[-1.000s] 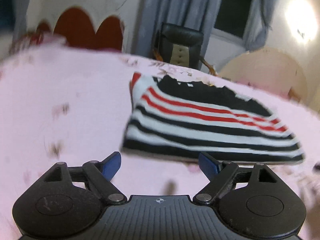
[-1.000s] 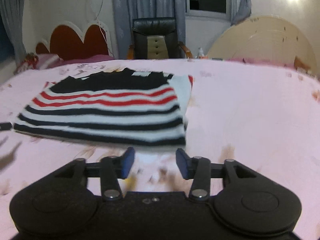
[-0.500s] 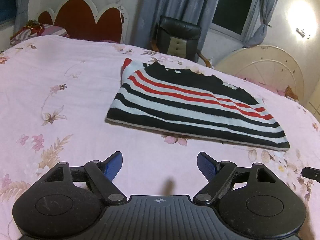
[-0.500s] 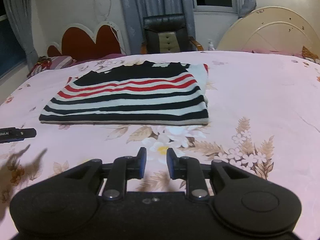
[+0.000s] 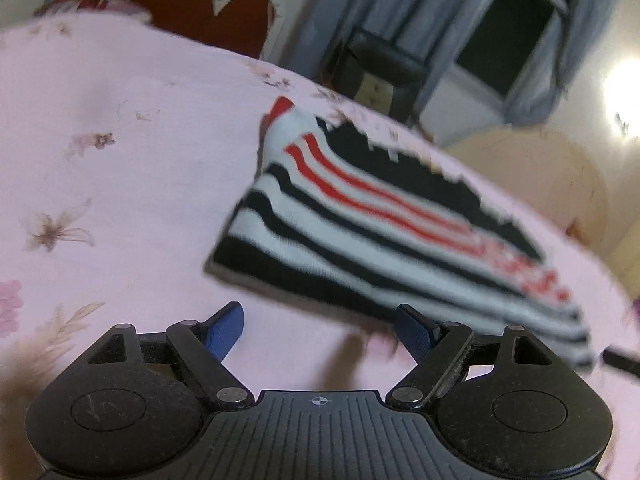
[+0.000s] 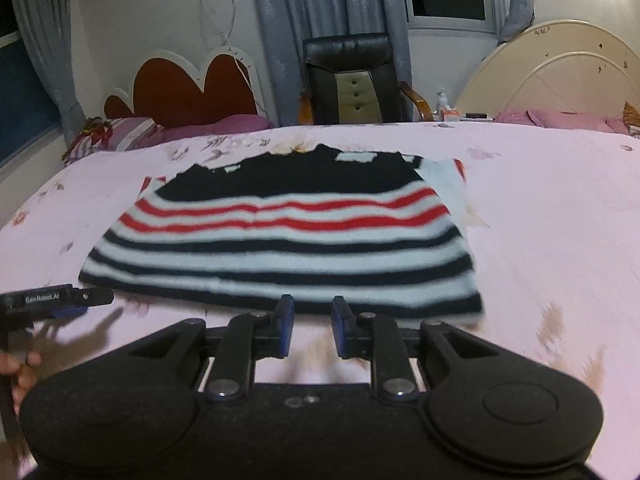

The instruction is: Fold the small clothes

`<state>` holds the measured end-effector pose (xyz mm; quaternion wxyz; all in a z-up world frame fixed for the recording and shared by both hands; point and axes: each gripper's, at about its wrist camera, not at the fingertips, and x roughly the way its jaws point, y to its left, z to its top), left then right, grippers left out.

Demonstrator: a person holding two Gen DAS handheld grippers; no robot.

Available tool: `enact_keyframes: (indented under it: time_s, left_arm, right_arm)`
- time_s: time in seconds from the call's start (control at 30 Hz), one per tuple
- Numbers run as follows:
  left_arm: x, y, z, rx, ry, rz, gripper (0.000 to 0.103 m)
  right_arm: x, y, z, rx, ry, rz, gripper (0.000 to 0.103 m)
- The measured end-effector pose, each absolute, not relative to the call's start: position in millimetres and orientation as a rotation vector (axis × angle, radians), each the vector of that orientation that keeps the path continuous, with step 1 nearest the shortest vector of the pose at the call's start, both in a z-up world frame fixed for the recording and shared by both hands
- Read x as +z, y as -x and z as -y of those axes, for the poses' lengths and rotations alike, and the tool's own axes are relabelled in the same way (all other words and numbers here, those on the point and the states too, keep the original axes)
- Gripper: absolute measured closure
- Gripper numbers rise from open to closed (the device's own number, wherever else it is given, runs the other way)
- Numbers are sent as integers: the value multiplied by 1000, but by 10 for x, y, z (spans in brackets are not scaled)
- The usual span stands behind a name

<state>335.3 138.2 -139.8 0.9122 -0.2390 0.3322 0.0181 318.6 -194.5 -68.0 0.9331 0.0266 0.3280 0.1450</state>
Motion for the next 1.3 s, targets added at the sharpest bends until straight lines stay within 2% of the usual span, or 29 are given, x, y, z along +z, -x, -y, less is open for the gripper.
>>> enact_keyframes:
  time_s: [0.17, 0.37, 0.43, 0.5, 0.6, 0.67, 0.77, 0.9, 0.97, 1.07, 1.17, 1.3]
  left_arm:
    - [-1600, -3564, -1723, 15, 823, -574, 21]
    - [-1700, -3851, -1776, 8, 915, -539, 29]
    - [-1739, -3931, -1767, 17, 929, -533, 41]
    - [-1824, -4021, -1794, 39, 956, -556, 79]
    - [-1887, -4084, -1815, 24, 961, -563, 82]
    - [-1832, -4073, -1800, 11, 945, -564, 83]
    - [-1706, -3980, -1878, -54, 1014, -486, 84]
    - [-1857, -4053, -1884, 3, 1020, -572, 84]
    - [-1960, -4047, -1927, 5, 1097, -561, 84]
    - [-1902, -4024, -1876, 11, 1111, -548, 84]
    - [-1594, -4017, -1734, -31, 1069, -490, 84]
    - [-974, -4168, -1229, -118, 873, -471, 84]
  right_arm:
    - [-696, -3560, 1750, 298, -77, -674, 83]
    - [-752, -3885, 1535, 313, -65, -688, 83]
    - [-777, -3964, 1466, 321, -53, -695, 83]
    - [-787, -4041, 1412, 323, -45, -698, 83]
    - [-827, -4130, 1364, 323, -38, -708, 85]
    - [-864, -4190, 1312, 327, -28, -722, 90]
    - [-869, -4224, 1169, 357, 14, -710, 93]
    - [-1114, -4261, 892, 359, 208, -733, 98]
    - [-1169, -4200, 757, 348, 335, -671, 99]
    - [-1169, -4186, 770, 345, 325, -674, 99]
    - [-1178, -4181, 871, 377, 288, -668, 99]
    - [-1136, -4325, 1064, 429, 175, -705, 99]
